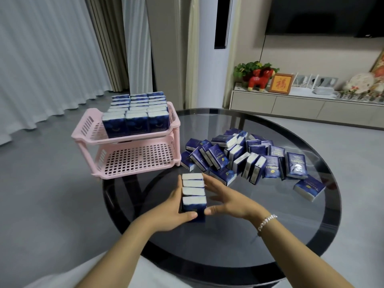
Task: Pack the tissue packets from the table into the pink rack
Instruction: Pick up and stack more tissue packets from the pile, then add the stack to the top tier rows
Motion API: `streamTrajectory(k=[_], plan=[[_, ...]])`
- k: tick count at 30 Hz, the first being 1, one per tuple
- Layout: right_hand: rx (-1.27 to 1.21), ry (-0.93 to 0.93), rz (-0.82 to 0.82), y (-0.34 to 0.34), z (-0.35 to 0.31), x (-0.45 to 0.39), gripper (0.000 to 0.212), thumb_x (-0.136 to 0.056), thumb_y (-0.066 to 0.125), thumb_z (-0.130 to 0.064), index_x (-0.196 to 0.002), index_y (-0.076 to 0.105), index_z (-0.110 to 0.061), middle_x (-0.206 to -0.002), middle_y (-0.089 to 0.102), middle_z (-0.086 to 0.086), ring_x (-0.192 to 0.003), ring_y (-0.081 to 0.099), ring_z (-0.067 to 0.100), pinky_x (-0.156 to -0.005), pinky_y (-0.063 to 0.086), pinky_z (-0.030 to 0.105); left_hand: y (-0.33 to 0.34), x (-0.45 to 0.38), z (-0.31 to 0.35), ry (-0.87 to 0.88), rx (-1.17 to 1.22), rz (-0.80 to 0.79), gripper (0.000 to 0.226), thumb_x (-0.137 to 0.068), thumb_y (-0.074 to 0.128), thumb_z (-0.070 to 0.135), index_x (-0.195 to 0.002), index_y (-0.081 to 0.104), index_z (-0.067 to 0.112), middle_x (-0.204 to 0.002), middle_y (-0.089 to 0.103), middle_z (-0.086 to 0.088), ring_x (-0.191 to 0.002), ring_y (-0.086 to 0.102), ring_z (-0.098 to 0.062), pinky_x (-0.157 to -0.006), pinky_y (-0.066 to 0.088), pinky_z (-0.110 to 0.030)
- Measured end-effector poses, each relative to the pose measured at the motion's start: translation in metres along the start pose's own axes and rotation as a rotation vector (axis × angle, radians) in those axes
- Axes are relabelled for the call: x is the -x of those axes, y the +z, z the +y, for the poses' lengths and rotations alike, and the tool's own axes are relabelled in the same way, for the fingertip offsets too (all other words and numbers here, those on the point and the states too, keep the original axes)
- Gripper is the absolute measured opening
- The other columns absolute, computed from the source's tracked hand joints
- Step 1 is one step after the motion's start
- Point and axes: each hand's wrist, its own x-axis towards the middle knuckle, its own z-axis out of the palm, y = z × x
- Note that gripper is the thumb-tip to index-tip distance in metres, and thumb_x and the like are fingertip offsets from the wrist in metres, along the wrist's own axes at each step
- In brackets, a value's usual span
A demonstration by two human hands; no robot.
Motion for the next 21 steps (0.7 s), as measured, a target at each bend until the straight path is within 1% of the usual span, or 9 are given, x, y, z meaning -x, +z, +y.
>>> streamTrajectory(k=[3, 7, 10, 12, 16, 18, 19, 20, 21], plan=[[-0.005, 0.012, 0.016, -0.001, -0.001, 0.002, 0.1, -0.075, 0.077, -0.014, -0.148, 0.011, -0.033, -0.149, 0.024, -0.02, -0.139, 0.022, 0.001, -0.098, 0.033, 0.009, 0.001, 0.0, 0.001, -0.03, 0.003, -0.013, 0.108, -0.091, 0.059, 0.034, -0.137, -0.039, 0.027, -0.158, -0.011, 0.009, -0.145, 0.009, -0.009, -0.112, 0.014, -0.021], [0.036, 0.014, 0.024, -0.003, -0.003, -0.002, 0.1, -0.075, 0.077, -0.015, -0.149, 0.011, -0.03, -0.149, 0.027, -0.018, -0.137, 0.027, 0.001, -0.107, 0.035, 0.023, 0.001, -0.001, 0.004, -0.032, -0.004, -0.03, 0.103, -0.094, 0.054, 0.036, -0.137, -0.039, 0.029, -0.159, -0.003, 0.01, -0.144, 0.014, -0.01, -0.111, 0.016, -0.021], [0.058, 0.005, 0.058, -0.003, -0.005, -0.004, 0.094, -0.075, 0.076, -0.018, -0.148, 0.017, -0.03, -0.147, 0.034, -0.013, -0.136, 0.033, 0.005, -0.11, 0.037, 0.038, 0.001, -0.003, 0.005, -0.008, 0.027, 0.021, 0.097, -0.094, 0.054, 0.036, -0.143, -0.03, 0.029, -0.158, -0.005, 0.013, -0.144, 0.01, -0.008, -0.11, 0.015, -0.02], [0.038, 0.007, 0.093, -0.003, -0.01, -0.006, 0.089, -0.076, 0.076, -0.017, -0.147, 0.022, -0.028, -0.145, 0.039, -0.01, -0.133, 0.037, 0.006, -0.108, 0.038, 0.041, -0.002, -0.003, 0.005, 0.015, 0.056, 0.085, 0.094, -0.092, 0.056, 0.035, -0.148, -0.019, 0.028, -0.158, -0.004, 0.014, -0.144, 0.009, -0.005, -0.11, 0.014, -0.019], [0.046, -0.028, 0.104, -0.005, -0.032, -0.009, 0.084, -0.078, 0.074, -0.017, -0.147, 0.025, -0.026, -0.142, 0.045, -0.009, -0.131, 0.041, 0.004, -0.109, 0.038, 0.041, -0.019, 0.008, 0.012, 0.062, 0.118, 0.192, 0.091, -0.088, 0.063, 0.034, -0.151, -0.002, 0.035, -0.154, 0.016, 0.017, -0.141, 0.02, -0.004, -0.112, 0.018, -0.02], [0.06, -0.065, 0.093, -0.007, -0.051, -0.012, 0.077, -0.082, 0.071, -0.016, -0.145, 0.029, -0.029, -0.139, 0.049, -0.011, -0.127, 0.045, 0.002, -0.107, 0.04, 0.034, -0.035, 0.016, 0.017, 0.103, 0.151, 0.229, 0.091, -0.083, 0.067, 0.04, -0.151, 0.006, 0.036, -0.152, 0.025, 0.017, -0.138, 0.028, -0.004, -0.116, 0.023, -0.027], [0.076, -0.092, 0.083, -0.008, -0.063, -0.013, 0.071, -0.084, 0.068, -0.015, -0.142, 0.032, -0.034, -0.136, 0.051, -0.014, -0.124, 0.047, 0.0, -0.105, 0.041, 0.029, -0.042, 0.02, 0.021, 0.122, 0.166, 0.246, 0.093, -0.079, 0.069, 0.046, -0.151, 0.01, 0.036, -0.151, 0.03, 0.017, -0.137, 0.032, -0.003, -0.116, 0.026, -0.03], [0.096, -0.118, 0.075, -0.009, -0.077, -0.014, 0.066, -0.086, 0.066, -0.015, -0.138, 0.033, -0.04, -0.134, 0.052, -0.017, -0.122, 0.049, -0.002, -0.103, 0.042, 0.024, -0.05, 0.025, 0.025, 0.132, 0.168, 0.26, 0.093, -0.076, 0.068, 0.051, -0.15, 0.013, 0.037, -0.149, 0.033, 0.018, -0.135, 0.034, -0.002, -0.114, 0.03, -0.028], [0.11, -0.144, 0.067, -0.009, -0.091, -0.015, 0.063, -0.088, 0.063, -0.014, -0.136, 0.033, -0.042, -0.132, 0.052, -0.02, -0.121, 0.049, -0.003, -0.101, 0.042, 0.022, -0.059, 0.03, 0.029, 0.143, 0.167, 0.277, 0.089, -0.078, 0.068, 0.05, -0.149, 0.016, 0.037, -0.146, 0.035, 0.02, -0.133, 0.036, 0.0, -0.11, 0.032, -0.02]])
